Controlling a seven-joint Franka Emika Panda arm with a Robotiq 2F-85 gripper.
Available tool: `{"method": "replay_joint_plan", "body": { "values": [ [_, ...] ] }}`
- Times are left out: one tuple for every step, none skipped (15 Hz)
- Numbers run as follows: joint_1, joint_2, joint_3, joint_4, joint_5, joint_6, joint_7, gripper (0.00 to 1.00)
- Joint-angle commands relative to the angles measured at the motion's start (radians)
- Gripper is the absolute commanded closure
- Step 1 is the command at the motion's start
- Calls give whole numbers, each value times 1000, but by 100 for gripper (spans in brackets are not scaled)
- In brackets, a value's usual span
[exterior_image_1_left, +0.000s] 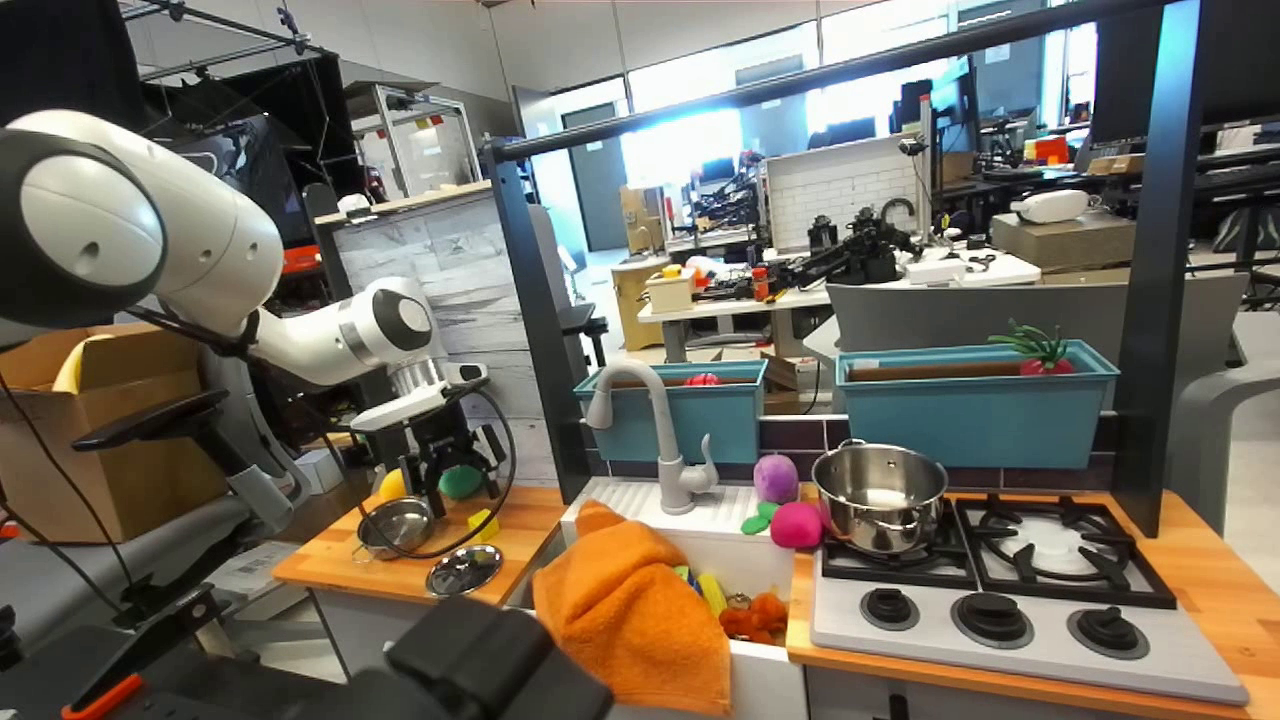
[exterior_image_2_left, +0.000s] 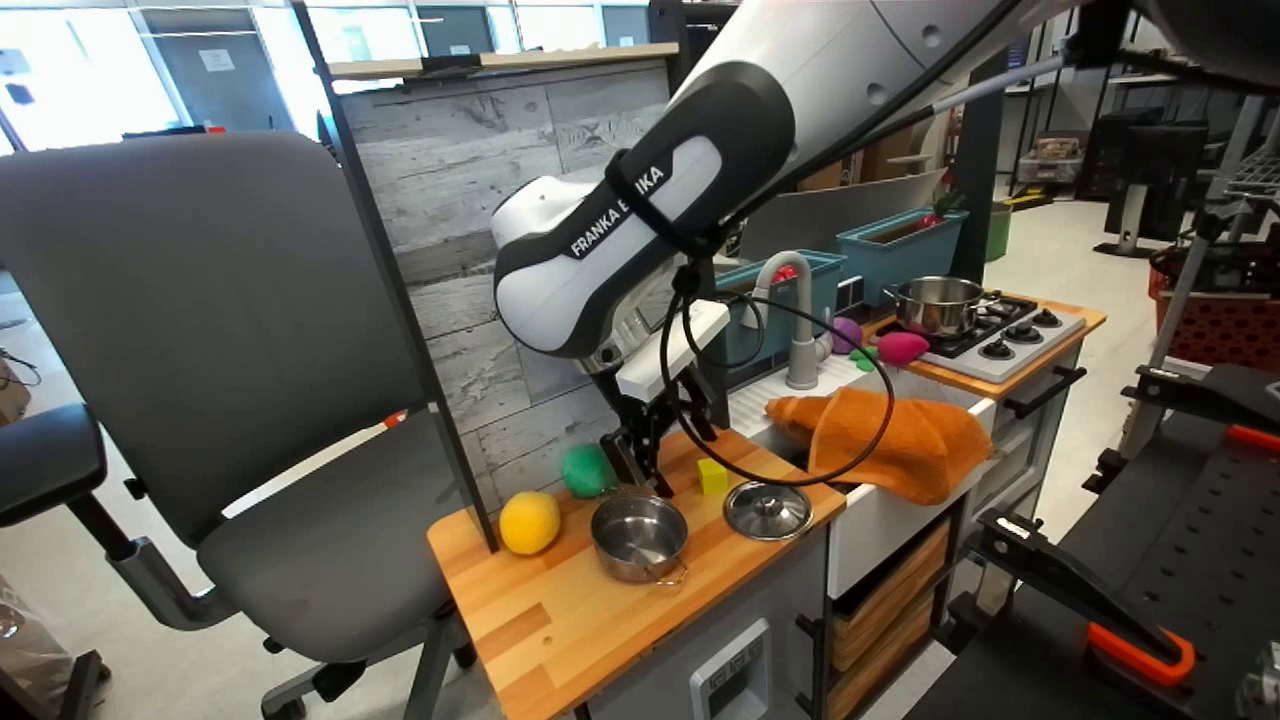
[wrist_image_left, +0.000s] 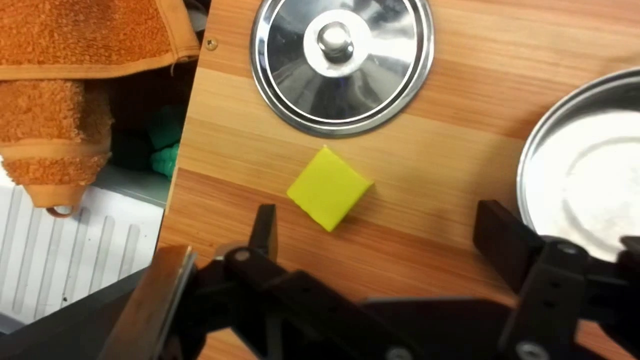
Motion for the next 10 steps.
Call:
{"method": "replay_joint_plan", "body": {
  "values": [
    [37, -1, -67, 69, -27, -205, 76, 0],
    [51, -3, -79, 85, -37, -284, 91, 0],
    [60, 7, -89, 115, -43, -364, 102, 0],
    [62, 6, -97, 130, -49, -437, 112, 0],
    [67, 0, -110, 141, -61, -513, 111, 0],
    [69, 1, -117, 155, -74, -589, 102, 0],
    [72, 12, -130, 176, -98, -658, 87, 0],
    [76, 21, -142, 191, -123, -722, 74, 0],
    [81, 32, -154, 204, -150, -780, 61, 0],
    [85, 45, -168, 214, -178, -828, 52, 0]
  ]
}}
